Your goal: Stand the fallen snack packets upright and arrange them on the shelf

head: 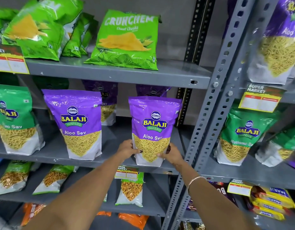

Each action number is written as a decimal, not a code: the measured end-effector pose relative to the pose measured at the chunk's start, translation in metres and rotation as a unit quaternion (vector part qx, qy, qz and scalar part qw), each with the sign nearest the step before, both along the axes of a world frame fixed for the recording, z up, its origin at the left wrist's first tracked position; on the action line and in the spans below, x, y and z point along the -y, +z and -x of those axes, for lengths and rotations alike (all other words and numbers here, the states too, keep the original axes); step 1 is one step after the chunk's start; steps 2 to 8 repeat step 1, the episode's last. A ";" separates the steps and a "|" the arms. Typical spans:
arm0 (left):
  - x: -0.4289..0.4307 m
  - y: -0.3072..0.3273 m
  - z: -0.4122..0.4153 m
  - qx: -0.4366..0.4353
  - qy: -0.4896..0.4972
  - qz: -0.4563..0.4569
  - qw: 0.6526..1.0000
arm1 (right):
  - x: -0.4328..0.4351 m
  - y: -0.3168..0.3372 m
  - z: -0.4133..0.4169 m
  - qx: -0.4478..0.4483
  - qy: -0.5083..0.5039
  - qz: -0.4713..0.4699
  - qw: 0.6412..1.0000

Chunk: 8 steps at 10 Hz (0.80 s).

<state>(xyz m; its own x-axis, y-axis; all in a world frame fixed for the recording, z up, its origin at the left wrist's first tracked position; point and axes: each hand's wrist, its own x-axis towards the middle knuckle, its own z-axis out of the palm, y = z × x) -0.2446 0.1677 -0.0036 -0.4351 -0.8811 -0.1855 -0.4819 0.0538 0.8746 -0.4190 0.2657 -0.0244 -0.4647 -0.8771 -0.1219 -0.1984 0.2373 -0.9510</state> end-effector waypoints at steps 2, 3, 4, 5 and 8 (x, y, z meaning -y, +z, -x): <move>-0.005 0.001 -0.001 0.016 0.005 0.017 1.000 | 0.000 0.000 -0.003 -0.007 -0.021 0.021 1.000; -0.005 0.001 -0.001 0.016 0.005 0.017 1.000 | 0.000 0.000 -0.003 -0.007 -0.021 0.021 1.000; -0.005 0.001 -0.001 0.016 0.005 0.017 1.000 | 0.000 0.000 -0.003 -0.007 -0.021 0.021 1.000; -0.005 0.001 -0.001 0.016 0.005 0.017 1.000 | 0.000 0.000 -0.003 -0.007 -0.021 0.021 1.000; -0.005 0.001 -0.001 0.016 0.005 0.017 1.000 | 0.000 0.000 -0.003 -0.007 -0.021 0.021 1.000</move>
